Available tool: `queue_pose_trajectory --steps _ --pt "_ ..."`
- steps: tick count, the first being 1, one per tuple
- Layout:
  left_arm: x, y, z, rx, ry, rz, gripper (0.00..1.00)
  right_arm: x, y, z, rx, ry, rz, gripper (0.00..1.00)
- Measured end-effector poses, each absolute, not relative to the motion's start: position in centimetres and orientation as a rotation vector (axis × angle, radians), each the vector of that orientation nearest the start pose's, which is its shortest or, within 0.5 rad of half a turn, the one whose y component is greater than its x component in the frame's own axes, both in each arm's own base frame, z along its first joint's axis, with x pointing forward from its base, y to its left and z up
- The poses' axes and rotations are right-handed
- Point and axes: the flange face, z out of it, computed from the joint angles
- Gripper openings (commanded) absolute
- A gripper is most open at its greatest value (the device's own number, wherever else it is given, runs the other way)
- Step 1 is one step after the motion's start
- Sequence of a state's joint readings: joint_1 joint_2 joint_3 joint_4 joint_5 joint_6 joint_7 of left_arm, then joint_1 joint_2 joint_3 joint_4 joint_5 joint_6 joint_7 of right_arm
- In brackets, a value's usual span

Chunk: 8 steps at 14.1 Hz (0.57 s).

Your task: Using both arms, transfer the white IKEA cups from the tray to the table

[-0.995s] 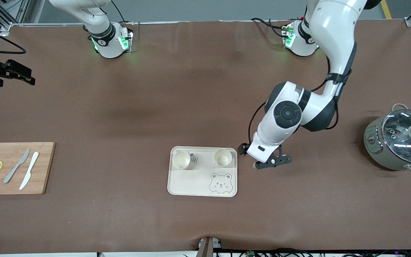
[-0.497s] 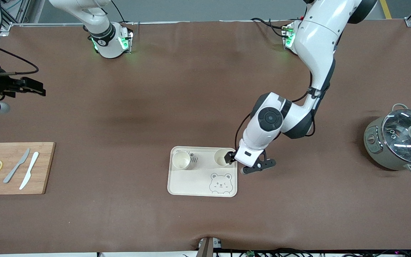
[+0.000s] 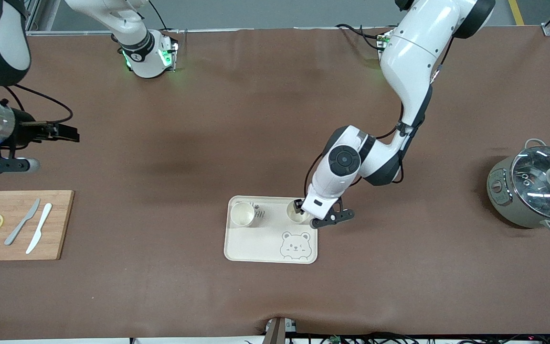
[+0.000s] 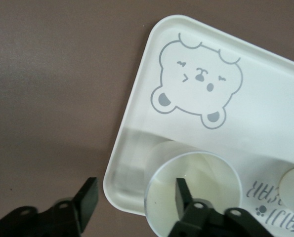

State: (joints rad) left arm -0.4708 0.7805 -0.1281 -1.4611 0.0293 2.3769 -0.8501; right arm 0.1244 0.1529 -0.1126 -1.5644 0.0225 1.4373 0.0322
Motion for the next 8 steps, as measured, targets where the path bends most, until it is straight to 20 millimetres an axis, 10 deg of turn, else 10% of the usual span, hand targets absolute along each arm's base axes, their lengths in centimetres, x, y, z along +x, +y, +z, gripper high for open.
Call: queue_pose_trajectory --steps 1,8 --pt "61.7 -39.9 23.1 -3.25 -0.449 -0.098 0.01 57.8 2.2 52.5 -3.091 0.053 0.435 1.0" --pt "62.4 -39.9 23.9 -3.263 -0.46 -0.131 0.0 58.9 7.6 47.6 -3.043 0.246 0.479 1.0"
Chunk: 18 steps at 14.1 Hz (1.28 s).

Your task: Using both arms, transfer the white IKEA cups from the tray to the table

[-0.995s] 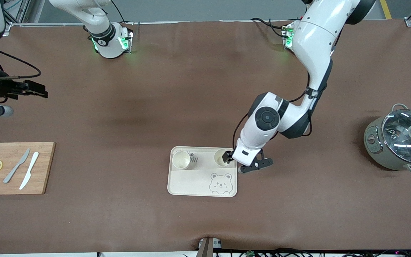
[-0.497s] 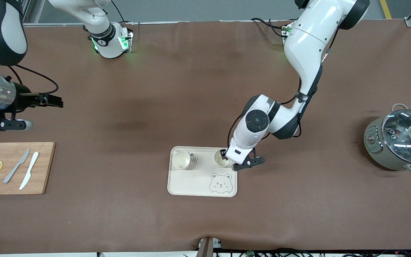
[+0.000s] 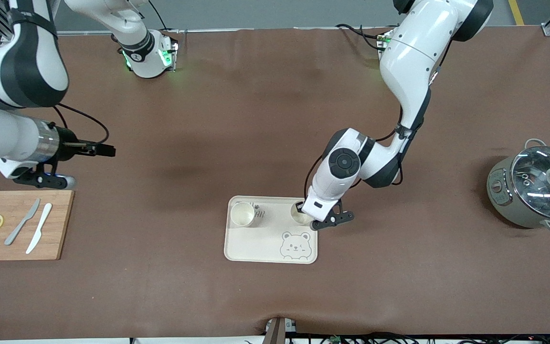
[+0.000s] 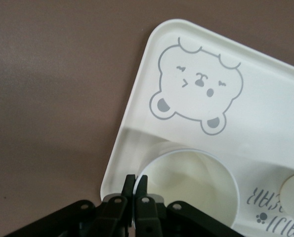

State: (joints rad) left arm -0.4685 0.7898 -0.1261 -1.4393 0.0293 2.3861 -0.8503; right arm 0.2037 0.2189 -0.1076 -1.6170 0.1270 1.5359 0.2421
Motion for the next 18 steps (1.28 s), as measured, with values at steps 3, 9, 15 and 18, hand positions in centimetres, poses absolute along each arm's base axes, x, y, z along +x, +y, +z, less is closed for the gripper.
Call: queue_pose_trajectory --steps 3,9,15,18 --pt "63.5 -38.8 25.6 -3.265 -0.49 -0.167 0.0 59.6 12.5 45.5 -3.047 0.315 0.443 1.0" --pt "67.2 -32.1 34.7 -3.254 -0.614 -0.298 0.0 60.6 18.6 42.5 -3.003 0.403 0.353 1.0" --pt "68.8 -20.3 33.1 -3.077 -0.787 0.018 0.0 61.6 25.6 37.6 -2.958 0.499 0.204 1.0" --pt "68.7 -14.1 30.5 -2.999 -0.887 0.14 0.0 61.8 28.7 34.7 -2.963 0.491 0.162 1.0"
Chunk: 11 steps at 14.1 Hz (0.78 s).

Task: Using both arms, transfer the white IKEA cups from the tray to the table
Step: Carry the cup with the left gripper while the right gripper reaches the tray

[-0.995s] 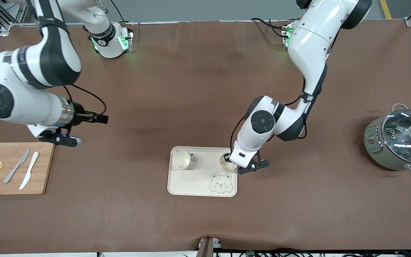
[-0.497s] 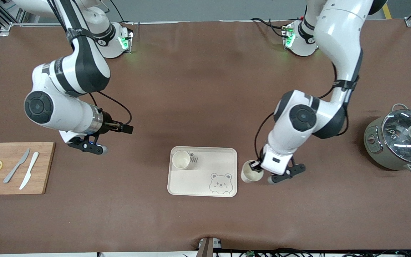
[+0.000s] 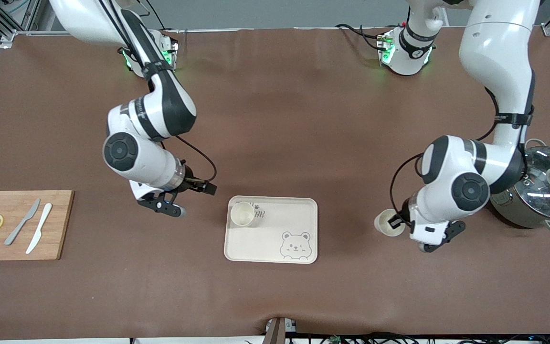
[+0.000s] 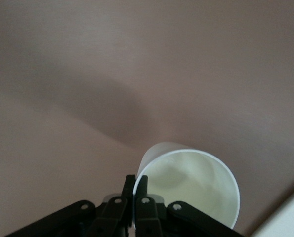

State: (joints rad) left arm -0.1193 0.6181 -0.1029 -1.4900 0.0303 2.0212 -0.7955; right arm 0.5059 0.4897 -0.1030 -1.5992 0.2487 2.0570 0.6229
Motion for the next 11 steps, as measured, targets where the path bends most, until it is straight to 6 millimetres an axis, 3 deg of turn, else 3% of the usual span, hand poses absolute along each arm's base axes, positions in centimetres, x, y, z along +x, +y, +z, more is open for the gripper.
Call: queue_pose_trajectory --steps 5,8,11 --pt "67.6 -4.7 26.6 -2.898 -0.982 0.236 0.0 62.2 31.7 30.1 -2.96 0.514 0.096 0.94" --pt "66.7 -2.5 25.8 -2.917 -0.937 0.243 0.0 62.8 32.6 28.8 -2.955 0.556 0.085 0.85" --pt "65.1 -2.4 24.5 -2.952 -0.877 0.209 0.0 63.4 33.7 28.3 -2.933 0.587 0.038 0.69"
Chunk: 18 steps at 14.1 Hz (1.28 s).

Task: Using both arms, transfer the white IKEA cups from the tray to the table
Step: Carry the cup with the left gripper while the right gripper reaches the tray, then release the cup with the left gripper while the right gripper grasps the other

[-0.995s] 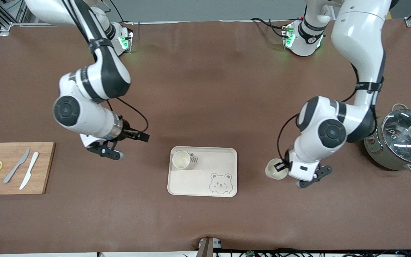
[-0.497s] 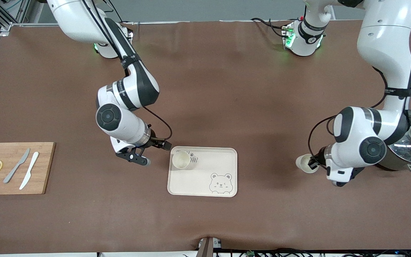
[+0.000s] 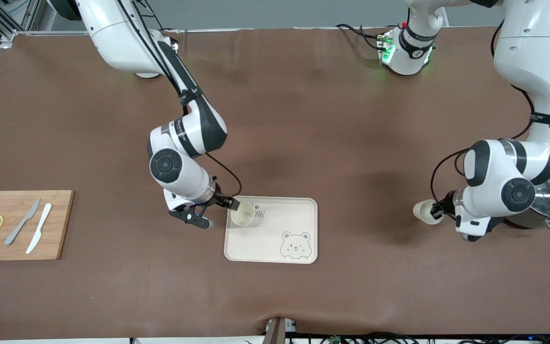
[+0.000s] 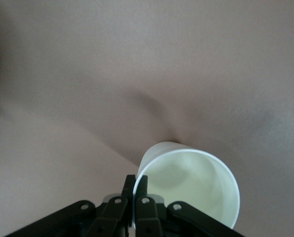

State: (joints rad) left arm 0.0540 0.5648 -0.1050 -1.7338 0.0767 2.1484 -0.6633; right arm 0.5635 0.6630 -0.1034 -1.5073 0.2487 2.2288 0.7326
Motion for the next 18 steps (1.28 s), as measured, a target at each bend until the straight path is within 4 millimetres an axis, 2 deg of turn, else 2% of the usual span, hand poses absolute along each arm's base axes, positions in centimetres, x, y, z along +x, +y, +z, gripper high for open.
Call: queue_pose_trajectory --steps 2,3,4,6,7,8,10,13,15,18 --pt "64.2 -2.6 23.7 -2.974 -0.843 0.178 0.0 63.5 34.2 27.5 -2.924 0.591 0.007 0.54" --pt "64.0 -2.6 23.8 -2.984 -0.821 0.165 0.35 63.6 34.4 27.0 -2.922 0.589 -0.005 0.46" --pt "63.8 -2.5 23.7 -2.99 -0.809 0.158 0.99 63.5 34.6 26.4 -2.922 0.586 -0.012 0.4" --pt "63.6 -2.4 23.5 -2.993 -0.799 0.162 1.0 63.3 35.1 25.6 -2.926 0.578 -0.013 0.33" --pt "63.5 -2.4 23.4 -2.991 -0.799 0.166 1.0 63.2 35.4 25.2 -2.929 0.573 -0.012 0.19" --pt "63.6 -2.4 23.5 -2.992 -0.799 0.163 1.0 63.0 35.7 25.0 -2.929 0.567 -0.015 0.0" --pt "63.8 -2.4 25.0 -2.997 -0.799 0.135 1.0 62.7 36.3 24.5 -2.933 0.556 -0.015 0.0" --pt "64.1 -2.3 30.2 -3.0 -0.789 0.087 1.0 63.0 36.6 25.0 -2.929 0.55 -0.024 0.0" --pt "64.2 -2.2 34.0 -3.008 -0.75 0.063 1.0 63.4 36.7 26.5 -2.948 0.557 0.03 0.0" --pt "64.3 -2.1 38.3 -3.025 -0.679 0.029 1.0 63.9 35.8 30.7 -2.982 0.605 0.16 0.0"
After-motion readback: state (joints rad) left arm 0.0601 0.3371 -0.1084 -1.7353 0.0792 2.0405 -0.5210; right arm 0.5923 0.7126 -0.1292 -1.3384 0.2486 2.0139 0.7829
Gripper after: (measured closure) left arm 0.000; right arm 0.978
